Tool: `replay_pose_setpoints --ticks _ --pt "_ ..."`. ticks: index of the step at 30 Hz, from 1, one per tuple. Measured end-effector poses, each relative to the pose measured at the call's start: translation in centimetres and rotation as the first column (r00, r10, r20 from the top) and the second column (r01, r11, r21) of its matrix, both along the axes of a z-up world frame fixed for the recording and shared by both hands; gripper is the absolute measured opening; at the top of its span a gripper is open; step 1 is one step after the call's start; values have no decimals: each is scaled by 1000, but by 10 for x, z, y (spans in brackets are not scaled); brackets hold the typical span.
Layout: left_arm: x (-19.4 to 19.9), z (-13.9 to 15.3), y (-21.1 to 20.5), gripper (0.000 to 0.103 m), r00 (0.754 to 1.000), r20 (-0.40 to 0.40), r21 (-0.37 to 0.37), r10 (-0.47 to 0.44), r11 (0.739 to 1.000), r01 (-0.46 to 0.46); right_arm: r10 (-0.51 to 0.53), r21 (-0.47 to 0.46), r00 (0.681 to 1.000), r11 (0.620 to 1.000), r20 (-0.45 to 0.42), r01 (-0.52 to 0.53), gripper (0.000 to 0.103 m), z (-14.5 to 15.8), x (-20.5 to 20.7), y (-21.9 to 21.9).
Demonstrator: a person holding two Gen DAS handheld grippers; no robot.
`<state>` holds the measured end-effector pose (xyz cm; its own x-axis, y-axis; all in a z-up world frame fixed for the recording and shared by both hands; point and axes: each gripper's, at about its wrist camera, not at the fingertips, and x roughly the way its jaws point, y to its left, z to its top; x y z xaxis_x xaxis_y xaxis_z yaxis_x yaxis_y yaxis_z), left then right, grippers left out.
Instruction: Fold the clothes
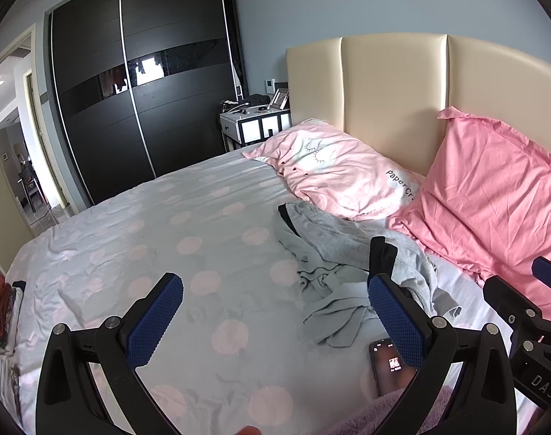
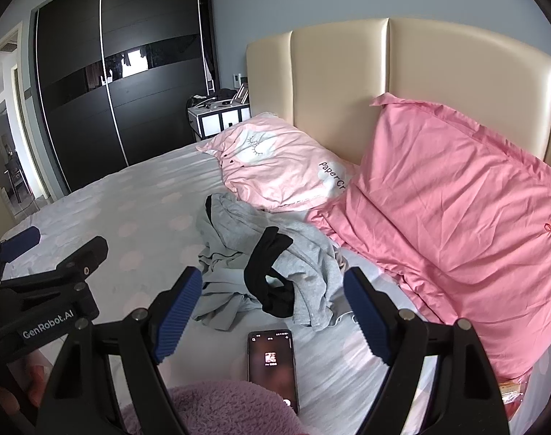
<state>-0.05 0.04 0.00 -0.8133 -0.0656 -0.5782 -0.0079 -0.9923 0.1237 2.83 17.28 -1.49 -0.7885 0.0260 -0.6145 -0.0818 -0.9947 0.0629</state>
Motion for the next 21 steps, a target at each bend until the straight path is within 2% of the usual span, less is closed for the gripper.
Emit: replay_pose_setpoints --ticks 4,10,18,21 --pt "-5 -1 1 103 1000 -4 -3 9 1000 -9 6 -37 1000 999 -28 -7 80 4 2 4" --pt "14 -2 -1 103 998 -66 1 -7 1000 7 33 -36 998 999 -57 -35 80 2 10 -5" --pt "15 0 -1 103 998 -62 -27 13 1000 -14 62 -51 995 997 -72 -66 81 5 14 -13" --pt "15 0 -5 103 998 -59 -17 24 1000 -25 70 -52 994 996 -81 -75 83 6 13 -13"
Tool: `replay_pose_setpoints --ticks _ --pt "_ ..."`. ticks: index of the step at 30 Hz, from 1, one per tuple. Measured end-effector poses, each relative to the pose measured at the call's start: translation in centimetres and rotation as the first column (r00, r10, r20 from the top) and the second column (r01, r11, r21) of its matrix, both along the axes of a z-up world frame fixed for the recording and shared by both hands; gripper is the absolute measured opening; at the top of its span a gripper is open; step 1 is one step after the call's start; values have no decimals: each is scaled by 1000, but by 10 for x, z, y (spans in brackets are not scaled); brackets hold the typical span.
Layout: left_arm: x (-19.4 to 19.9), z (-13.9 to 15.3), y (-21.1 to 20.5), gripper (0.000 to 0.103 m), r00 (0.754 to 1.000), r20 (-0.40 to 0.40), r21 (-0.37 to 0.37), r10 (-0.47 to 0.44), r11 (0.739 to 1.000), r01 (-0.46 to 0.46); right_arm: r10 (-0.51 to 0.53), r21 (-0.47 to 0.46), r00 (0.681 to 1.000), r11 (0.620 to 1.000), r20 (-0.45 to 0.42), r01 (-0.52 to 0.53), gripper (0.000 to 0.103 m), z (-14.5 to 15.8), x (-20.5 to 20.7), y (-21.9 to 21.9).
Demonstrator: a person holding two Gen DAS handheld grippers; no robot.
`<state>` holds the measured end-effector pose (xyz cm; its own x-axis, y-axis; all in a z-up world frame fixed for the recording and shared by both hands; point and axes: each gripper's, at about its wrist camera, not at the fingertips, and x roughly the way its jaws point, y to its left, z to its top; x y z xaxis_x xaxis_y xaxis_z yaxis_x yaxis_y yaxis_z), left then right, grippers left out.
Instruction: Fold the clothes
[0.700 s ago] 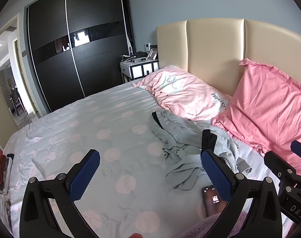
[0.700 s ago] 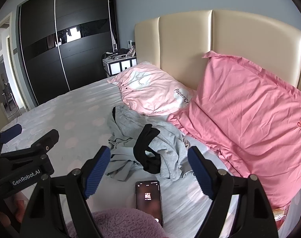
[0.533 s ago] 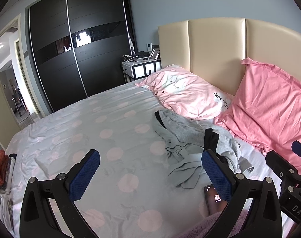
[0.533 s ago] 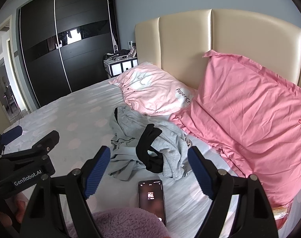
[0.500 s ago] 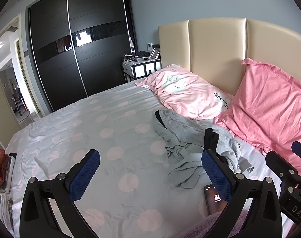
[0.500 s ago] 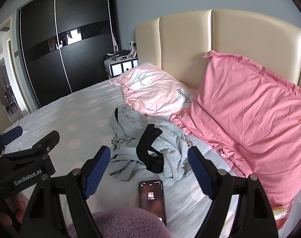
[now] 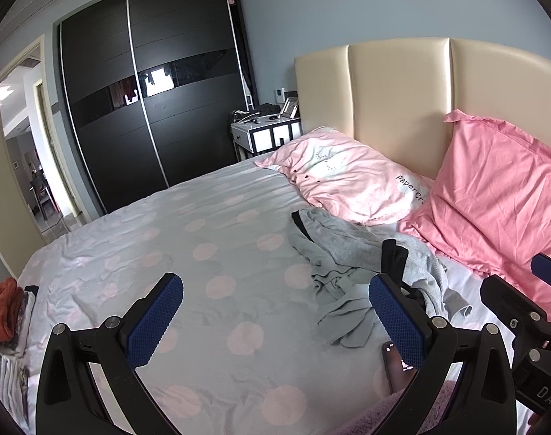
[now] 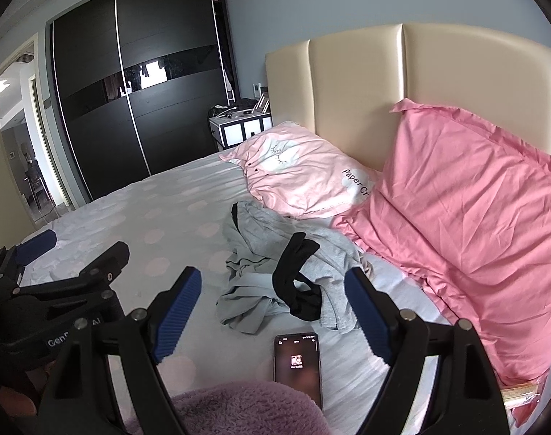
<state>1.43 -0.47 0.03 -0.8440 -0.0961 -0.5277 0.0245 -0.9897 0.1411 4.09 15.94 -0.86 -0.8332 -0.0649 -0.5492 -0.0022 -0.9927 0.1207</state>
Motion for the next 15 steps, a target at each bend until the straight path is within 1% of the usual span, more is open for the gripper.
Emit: replay_pose_setpoints --ticks 5,9,15 --pt "-2 -2 -7 103 1000 14 22 5 1000 -6 24 22 1000 999 12 -24 83 -2 -2 -7" --pt "-3 -3 -9 103 1000 22 21 8 1000 -8 15 55 1000 998 -1 -15 83 0 -3 -12" --pt "-4 -5 -13 103 999 30 30 10 999 -11 20 63 1000 998 -2 -19 83 2 -5 -14"
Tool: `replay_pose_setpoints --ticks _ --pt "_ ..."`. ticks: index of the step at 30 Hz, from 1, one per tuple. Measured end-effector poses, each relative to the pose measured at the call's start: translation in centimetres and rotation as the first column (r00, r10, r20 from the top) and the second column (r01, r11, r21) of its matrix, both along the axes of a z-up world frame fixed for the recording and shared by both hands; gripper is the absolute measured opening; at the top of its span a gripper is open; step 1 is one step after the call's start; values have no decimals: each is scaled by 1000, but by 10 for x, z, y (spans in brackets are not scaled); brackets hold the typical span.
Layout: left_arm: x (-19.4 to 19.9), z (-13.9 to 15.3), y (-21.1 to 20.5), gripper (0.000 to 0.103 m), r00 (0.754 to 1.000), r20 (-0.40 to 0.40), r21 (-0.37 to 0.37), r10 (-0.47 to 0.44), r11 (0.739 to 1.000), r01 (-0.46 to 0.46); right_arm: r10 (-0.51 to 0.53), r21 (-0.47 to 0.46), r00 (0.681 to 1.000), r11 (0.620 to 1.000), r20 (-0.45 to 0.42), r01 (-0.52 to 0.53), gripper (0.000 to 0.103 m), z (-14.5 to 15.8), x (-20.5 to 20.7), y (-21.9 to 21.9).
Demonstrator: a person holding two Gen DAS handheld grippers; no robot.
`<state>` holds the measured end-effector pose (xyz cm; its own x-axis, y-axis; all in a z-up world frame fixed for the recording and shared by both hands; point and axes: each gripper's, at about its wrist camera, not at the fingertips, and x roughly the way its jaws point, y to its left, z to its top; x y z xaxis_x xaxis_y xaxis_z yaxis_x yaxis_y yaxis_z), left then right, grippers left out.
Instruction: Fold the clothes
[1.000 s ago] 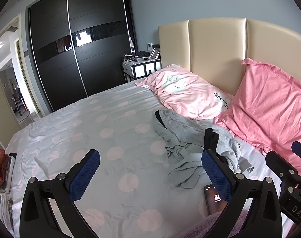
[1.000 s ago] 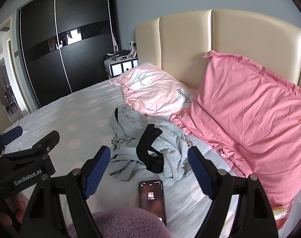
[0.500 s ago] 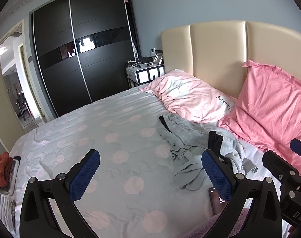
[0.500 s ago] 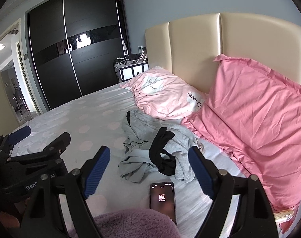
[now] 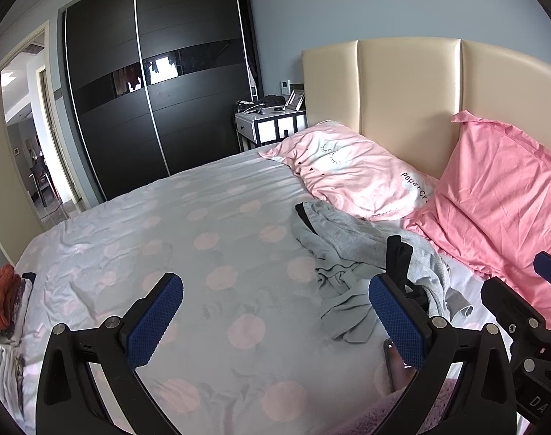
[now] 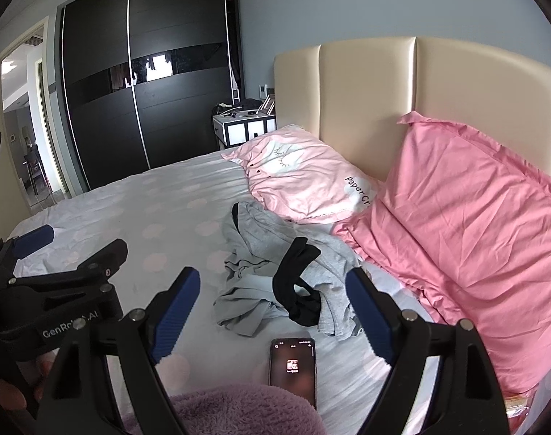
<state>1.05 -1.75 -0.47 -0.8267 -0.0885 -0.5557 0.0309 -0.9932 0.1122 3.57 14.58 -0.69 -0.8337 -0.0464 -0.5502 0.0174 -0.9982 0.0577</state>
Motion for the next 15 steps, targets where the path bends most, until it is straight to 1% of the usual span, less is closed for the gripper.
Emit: replay_pose_setpoints --ticks 12,15 --pt "-3 0 0 103 1000 14 6 -5 1000 5 5 -19 1000 1000 12 -5 83 -3 -2 1" --pt "-2 -1 0 103 1000 14 4 -5 1000 5 6 -10 1000 1000 13 -6 83 -5 -2 0"
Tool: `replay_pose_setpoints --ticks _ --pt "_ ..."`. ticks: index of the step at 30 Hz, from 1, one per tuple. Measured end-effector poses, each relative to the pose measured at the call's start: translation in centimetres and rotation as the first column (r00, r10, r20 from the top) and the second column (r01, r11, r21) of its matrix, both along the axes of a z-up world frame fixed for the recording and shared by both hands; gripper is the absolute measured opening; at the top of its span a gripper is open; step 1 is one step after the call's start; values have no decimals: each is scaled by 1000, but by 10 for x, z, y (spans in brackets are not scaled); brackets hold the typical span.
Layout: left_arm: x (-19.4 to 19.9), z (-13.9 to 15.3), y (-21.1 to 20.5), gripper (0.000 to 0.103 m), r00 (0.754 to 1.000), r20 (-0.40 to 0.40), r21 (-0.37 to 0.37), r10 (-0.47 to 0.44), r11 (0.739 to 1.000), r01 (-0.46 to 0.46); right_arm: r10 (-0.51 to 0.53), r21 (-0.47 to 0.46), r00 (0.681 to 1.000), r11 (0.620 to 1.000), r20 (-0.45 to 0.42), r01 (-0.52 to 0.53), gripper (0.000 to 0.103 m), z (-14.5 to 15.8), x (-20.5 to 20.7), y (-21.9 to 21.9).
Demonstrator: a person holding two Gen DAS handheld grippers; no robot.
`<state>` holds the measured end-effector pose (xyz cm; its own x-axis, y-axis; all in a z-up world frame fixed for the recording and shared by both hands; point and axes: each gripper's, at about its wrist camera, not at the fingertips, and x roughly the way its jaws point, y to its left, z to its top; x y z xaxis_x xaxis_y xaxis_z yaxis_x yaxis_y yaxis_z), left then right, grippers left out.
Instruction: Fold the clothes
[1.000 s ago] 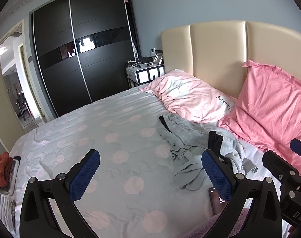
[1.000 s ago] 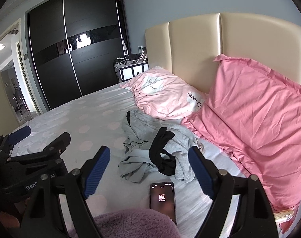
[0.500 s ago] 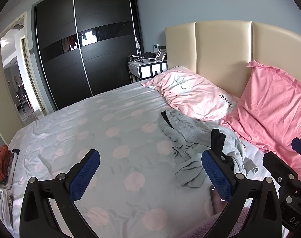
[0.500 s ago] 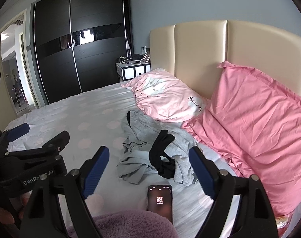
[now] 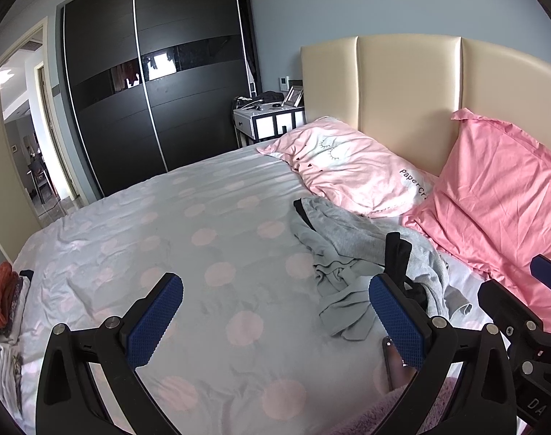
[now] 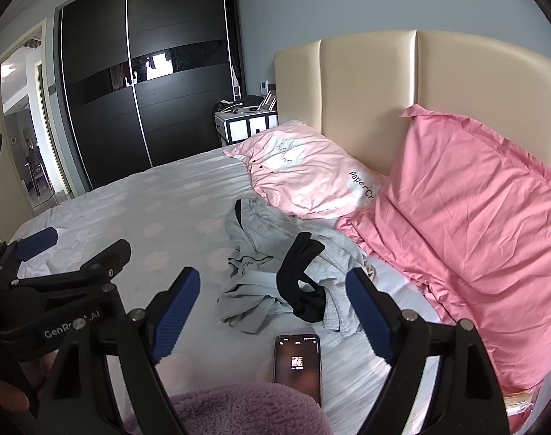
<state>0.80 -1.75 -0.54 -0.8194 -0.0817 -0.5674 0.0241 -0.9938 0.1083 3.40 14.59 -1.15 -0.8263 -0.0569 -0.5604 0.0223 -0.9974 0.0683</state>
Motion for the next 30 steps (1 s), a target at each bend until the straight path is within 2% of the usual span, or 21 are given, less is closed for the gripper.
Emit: replay_pose_setpoints --ticks 22,30 --pt "-10 -12 1 103 999 26 0 -22 1000 22 -1 14 999 1000 36 0 83 -15 -10 0" --pt "-36 -31 -6 103 993 62 97 -105 990 99 7 -21 995 1000 104 -5 83 -38 -40 9"
